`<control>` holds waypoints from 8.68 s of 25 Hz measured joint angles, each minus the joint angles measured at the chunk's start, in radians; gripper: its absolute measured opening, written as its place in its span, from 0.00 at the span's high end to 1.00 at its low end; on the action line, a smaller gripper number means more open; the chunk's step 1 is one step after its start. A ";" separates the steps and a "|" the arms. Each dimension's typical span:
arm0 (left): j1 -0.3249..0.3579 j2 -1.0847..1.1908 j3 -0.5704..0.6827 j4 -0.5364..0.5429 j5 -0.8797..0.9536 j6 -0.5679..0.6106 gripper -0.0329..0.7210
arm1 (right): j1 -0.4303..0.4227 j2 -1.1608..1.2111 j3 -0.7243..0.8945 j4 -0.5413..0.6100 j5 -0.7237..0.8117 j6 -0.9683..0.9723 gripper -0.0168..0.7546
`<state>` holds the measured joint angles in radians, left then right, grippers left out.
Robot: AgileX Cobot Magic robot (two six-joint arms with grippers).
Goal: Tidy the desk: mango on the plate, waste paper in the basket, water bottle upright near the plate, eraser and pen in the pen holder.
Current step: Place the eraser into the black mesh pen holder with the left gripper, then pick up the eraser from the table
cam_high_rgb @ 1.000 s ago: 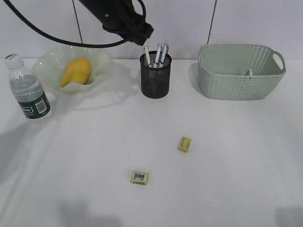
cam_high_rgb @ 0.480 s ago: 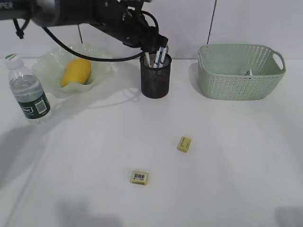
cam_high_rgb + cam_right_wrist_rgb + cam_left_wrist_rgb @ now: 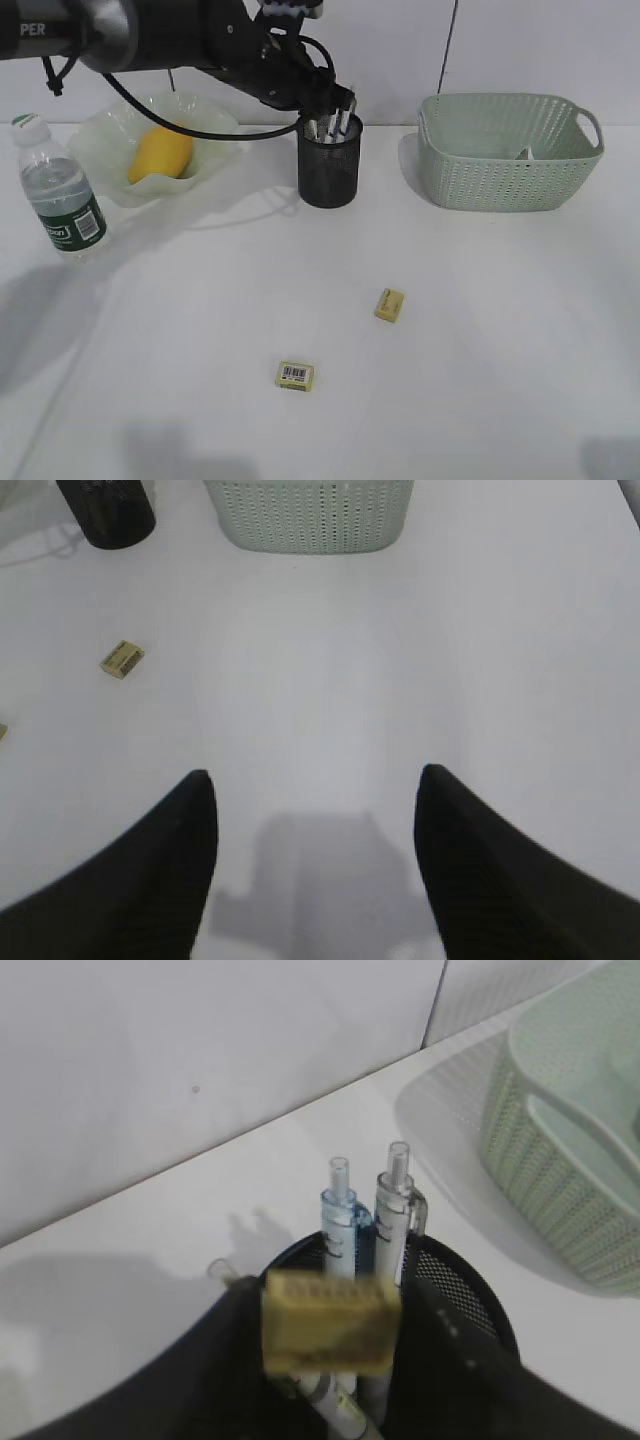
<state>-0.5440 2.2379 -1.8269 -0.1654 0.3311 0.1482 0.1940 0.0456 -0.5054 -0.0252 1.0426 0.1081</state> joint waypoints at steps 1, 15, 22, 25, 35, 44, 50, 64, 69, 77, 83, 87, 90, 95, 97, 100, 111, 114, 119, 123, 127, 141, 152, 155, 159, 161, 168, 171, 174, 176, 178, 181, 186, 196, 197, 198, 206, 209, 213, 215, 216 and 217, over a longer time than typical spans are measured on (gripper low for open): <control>0.000 0.000 0.000 0.000 0.000 0.000 0.45 | 0.000 0.000 0.000 0.000 0.000 0.000 0.33; 0.000 -0.013 0.000 0.001 0.060 -0.001 0.35 | 0.000 0.000 0.000 0.000 0.000 0.000 0.33; 0.000 -0.115 0.000 0.011 0.131 -0.002 0.35 | 0.000 0.000 0.000 0.000 0.000 0.000 0.33; 0.000 -0.155 0.000 0.017 0.184 -0.002 0.35 | 0.000 0.000 0.000 0.000 0.000 0.000 0.33; 0.000 -0.227 -0.004 0.016 0.600 -0.002 0.35 | 0.000 0.000 0.000 0.000 0.000 0.001 0.33; 0.000 -0.229 -0.005 0.016 0.865 -0.017 0.35 | 0.000 0.000 0.000 0.000 0.000 0.001 0.33; 0.000 -0.229 -0.007 -0.012 0.881 -0.029 0.35 | 0.000 0.000 0.000 0.000 0.000 0.000 0.33; -0.024 -0.329 0.142 -0.025 0.882 -0.057 0.36 | 0.000 0.000 0.000 0.000 0.000 0.001 0.33; -0.024 -0.492 0.326 0.001 0.883 -0.058 0.36 | 0.000 0.000 0.000 0.000 0.000 0.001 0.33; -0.024 -0.881 0.655 0.011 0.865 -0.066 0.38 | 0.000 0.000 0.000 0.000 0.000 0.000 0.33; -0.024 -1.195 0.845 0.073 0.848 -0.067 0.38 | 0.000 0.000 0.000 0.000 0.000 0.000 0.33; -0.024 -1.396 0.941 0.100 0.851 -0.069 0.38 | 0.000 0.000 0.000 0.000 0.000 0.001 0.33; -0.024 -1.570 0.994 0.100 0.848 -0.069 0.38 | 0.000 0.000 0.000 0.000 0.000 0.001 0.33; -0.024 -1.783 1.062 0.100 0.851 -0.069 0.38 | 0.000 0.000 0.000 0.001 0.000 0.000 0.33; -0.024 -1.865 1.087 0.100 0.856 -0.069 0.38 | 0.000 0.000 0.001 0.001 0.000 0.000 0.33; -0.024 -1.964 1.135 0.100 0.863 -0.069 0.38 | 0.000 0.000 0.001 0.001 0.000 0.000 0.33; -0.024 -2.119 1.248 0.100 0.891 -0.069 0.38 | 0.000 0.000 0.001 0.001 0.000 0.000 0.33; -0.024 -2.119 1.248 0.100 0.887 -0.069 0.38 | 0.000 0.000 0.001 0.001 0.000 0.000 0.33; -0.024 -2.119 1.287 0.100 0.771 -0.069 0.38 | 0.000 0.000 0.001 0.001 0.000 0.000 0.33; -0.024 -2.117 1.298 0.100 0.743 -0.069 0.39 | 0.000 0.000 0.001 0.001 0.000 0.000 0.33; -0.024 -2.116 1.299 0.100 0.743 -0.069 0.39 | 0.000 0.000 0.001 0.001 0.000 0.000 0.33; 0.151 -2.136 1.299 0.100 0.741 -0.069 0.39 | 0.000 0.000 0.001 0.001 0.000 0.000 0.33; 0.514 -2.213 1.300 0.100 0.740 -0.069 0.39 | 0.000 0.000 0.001 0.001 0.000 0.000 0.33; 0.546 -2.243 1.300 0.100 0.739 -0.069 0.39 | 0.000 0.000 0.001 0.001 0.000 0.000 0.33; 0.574 -2.246 1.300 0.100 0.739 -0.069 0.39 | 0.000 0.000 0.001 0.001 0.000 0.000 0.33; 0.589 -2.246 1.300 0.100 0.739 -0.069 0.39 | 0.000 0.000 0.001 0.001 0.000 0.000 0.33; 0.598 -2.246 1.300 0.100 0.739 -0.069 0.39 | 0.000 0.000 0.001 0.001 0.000 0.000 0.33; 0.598 -2.246 1.300 0.100 0.739 -0.069 0.39 | 0.000 0.000 0.001 0.001 0.000 0.000 0.33; 0.598 -2.246 1.300 0.100 0.739 -0.069 0.39 | 0.000 0.000 0.001 0.001 0.000 0.000 0.33; 0.598 -2.246 1.300 0.100 0.739 -0.069 0.40 | 0.000 0.000 0.001 0.001 0.000 0.000 0.33; 0.598 -2.246 1.300 0.100 0.739 -0.069 0.41 | 0.000 0.000 0.001 0.001 0.000 0.000 0.33; 0.598 -2.246 1.300 0.100 0.739 -0.069 0.42 | 0.000 0.000 -0.004 0.001 -0.013 0.000 0.33; 0.598 -2.246 1.300 0.100 0.739 -0.069 0.43 | 0.000 0.053 -0.033 0.001 -0.143 0.000 0.40; 0.598 -2.246 1.300 0.100 0.739 -0.069 0.46 | 0.000 0.508 -0.035 -0.004 -0.414 0.000 0.44; 0.598 -2.246 1.300 0.100 0.739 -0.069 0.46 | 0.000 0.551 -0.035 -0.004 -0.446 0.000 0.44; 0.598 -2.246 1.300 0.100 0.739 -0.069 0.46 | 0.000 0.601 -0.035 -0.004 -0.478 0.000 0.44; 0.598 -2.246 1.300 0.100 0.739 -0.069 0.52 | 0.000 0.929 -0.092 0.025 -0.549 -0.037 0.27; 0.598 -2.246 1.300 0.099 0.739 -0.069 0.52 | 0.000 1.049 -0.149 0.025 -0.517 -0.051 0.22; 0.598 -2.246 1.300 0.099 0.739 -0.069 0.52 | 0.000 1.186 -0.240 0.025 -0.426 -0.058 0.22; 0.598 -2.246 1.300 0.099 0.739 -0.069 0.52 | 0.000 1.237 -0.283 0.025 -0.375 -0.065 0.22; 0.598 -2.246 1.300 0.099 0.739 -0.069 0.53 | 0.000 1.261 -0.306 0.031 -0.347 -0.068 0.22; 0.598 -2.246 1.300 0.099 0.739 -0.069 0.53 | 0.004 1.281 -0.328 0.037 -0.324 -0.074 0.22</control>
<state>0.0543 -0.0079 -0.5266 -0.0663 1.0696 0.0794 0.1982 1.3264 -0.8329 0.0120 0.7189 0.0341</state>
